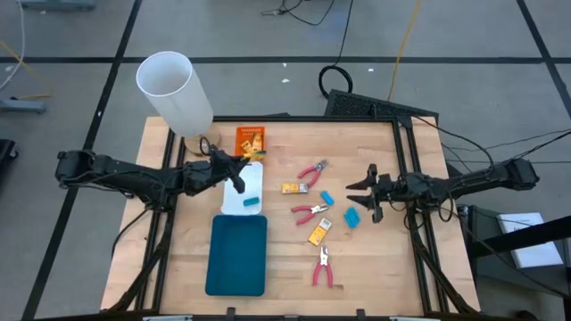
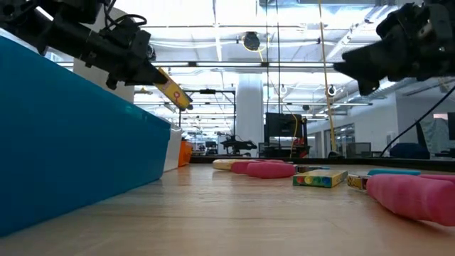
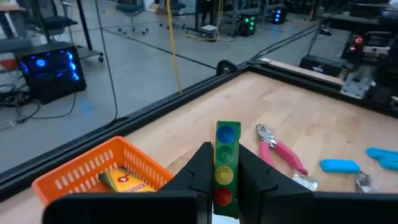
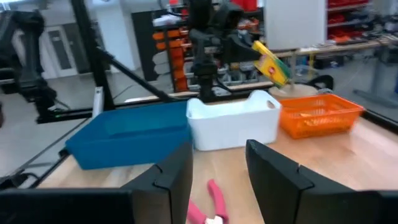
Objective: Pick & Place School Supplies
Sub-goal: Put the yellow crayon box into the orange bin
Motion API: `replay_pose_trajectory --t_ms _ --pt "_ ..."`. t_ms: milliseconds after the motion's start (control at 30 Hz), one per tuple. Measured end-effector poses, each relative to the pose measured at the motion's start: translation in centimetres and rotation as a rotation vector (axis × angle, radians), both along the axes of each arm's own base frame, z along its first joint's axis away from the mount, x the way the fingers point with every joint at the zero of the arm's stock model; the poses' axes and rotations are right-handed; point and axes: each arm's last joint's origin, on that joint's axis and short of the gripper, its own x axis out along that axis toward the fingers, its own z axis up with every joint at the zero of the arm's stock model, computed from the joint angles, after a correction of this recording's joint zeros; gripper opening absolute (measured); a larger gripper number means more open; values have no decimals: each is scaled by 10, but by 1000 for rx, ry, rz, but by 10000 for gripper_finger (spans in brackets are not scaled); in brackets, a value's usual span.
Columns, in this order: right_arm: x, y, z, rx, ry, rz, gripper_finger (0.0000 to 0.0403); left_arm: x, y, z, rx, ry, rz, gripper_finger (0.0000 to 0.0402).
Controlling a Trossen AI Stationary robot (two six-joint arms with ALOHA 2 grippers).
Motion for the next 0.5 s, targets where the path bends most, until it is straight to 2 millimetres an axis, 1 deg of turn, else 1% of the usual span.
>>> replay_pose_trajectory --t_ms 133,267,500 --pt "-2 -3 2 1 -19 -21 139 -1 6 0 -15 -6 32 31" --pt "-3 -5 4 -12 -34 -33 139 -3 13 -3 -32 0 102 31" --pt "-3 -5 4 -5 -34 -37 139 -6 32 -5 -44 -4 220 31"
